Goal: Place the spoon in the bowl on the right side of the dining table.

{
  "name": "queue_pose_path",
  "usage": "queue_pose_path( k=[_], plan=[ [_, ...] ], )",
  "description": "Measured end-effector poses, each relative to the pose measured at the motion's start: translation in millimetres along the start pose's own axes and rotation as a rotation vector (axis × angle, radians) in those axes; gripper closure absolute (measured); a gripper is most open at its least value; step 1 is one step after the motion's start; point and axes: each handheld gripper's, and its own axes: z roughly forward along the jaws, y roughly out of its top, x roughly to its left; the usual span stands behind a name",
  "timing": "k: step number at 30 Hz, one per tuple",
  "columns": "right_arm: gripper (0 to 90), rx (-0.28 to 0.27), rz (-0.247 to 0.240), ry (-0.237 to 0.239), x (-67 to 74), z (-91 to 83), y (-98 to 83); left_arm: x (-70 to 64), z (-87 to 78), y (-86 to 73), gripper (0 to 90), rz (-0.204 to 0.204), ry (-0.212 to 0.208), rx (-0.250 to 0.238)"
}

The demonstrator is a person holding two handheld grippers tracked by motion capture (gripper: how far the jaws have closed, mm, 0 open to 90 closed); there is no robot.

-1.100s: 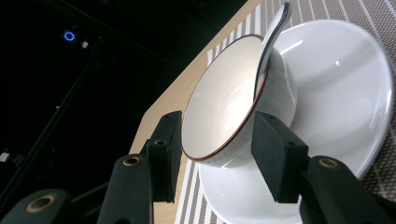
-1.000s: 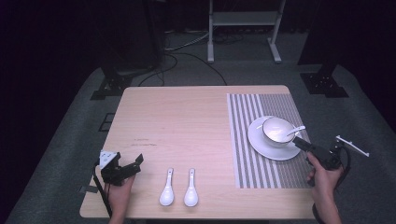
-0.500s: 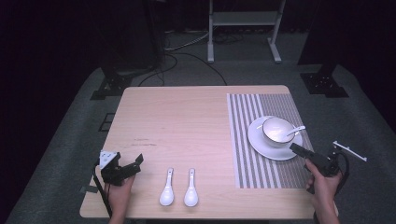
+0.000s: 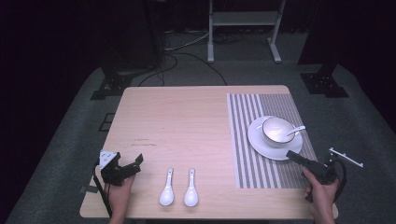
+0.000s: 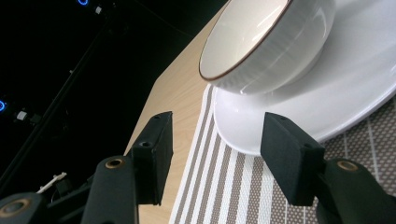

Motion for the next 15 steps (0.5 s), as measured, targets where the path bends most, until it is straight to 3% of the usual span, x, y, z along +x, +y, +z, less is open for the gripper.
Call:
queue_pose_path(
  k=[15],
  plan=[
    [41.9, 0.026, -0.009, 0.018, -0.1, 1.0, -17.1, 0.0, 0.1, 0.0, 1.2, 0.0, -0.001, 0.0]
  ],
)
